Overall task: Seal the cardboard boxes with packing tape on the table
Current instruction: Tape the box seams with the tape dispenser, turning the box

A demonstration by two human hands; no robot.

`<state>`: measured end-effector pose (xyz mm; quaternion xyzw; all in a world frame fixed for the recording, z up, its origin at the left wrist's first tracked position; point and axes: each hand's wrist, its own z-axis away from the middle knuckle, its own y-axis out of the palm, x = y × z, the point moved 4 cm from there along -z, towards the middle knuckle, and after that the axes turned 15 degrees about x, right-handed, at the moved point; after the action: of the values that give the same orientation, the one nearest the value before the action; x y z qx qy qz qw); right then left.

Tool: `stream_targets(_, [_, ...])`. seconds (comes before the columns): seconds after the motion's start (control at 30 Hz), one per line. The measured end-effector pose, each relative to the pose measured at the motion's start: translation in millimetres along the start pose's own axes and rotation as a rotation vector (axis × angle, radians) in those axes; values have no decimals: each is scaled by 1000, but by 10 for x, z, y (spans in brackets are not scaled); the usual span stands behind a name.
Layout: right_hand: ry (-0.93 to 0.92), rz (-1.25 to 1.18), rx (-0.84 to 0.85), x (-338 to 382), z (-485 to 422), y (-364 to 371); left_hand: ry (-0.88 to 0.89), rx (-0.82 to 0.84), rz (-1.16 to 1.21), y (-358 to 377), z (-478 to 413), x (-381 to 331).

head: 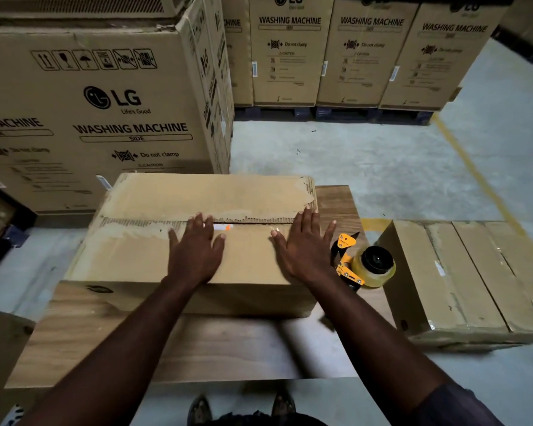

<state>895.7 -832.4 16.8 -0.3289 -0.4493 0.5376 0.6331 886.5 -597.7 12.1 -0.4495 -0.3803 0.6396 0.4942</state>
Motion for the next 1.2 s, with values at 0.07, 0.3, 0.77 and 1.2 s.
stream_targets(0.07, [-93, -31, 11, 282, 17, 9, 82, 2, -35, 8, 8, -112])
stream_targets(0.3, [-307, -23, 73, 671, 16, 208, 334, 102, -18, -71, -16, -60])
stream_targets(0.77, [-251, -85, 99, 1231, -14, 218, 340, 66, 25, -179, -77, 531])
stream_targets(1.2, [4, -87, 32, 1547, -65, 350, 314, -39, 55, -509, -104, 1438])
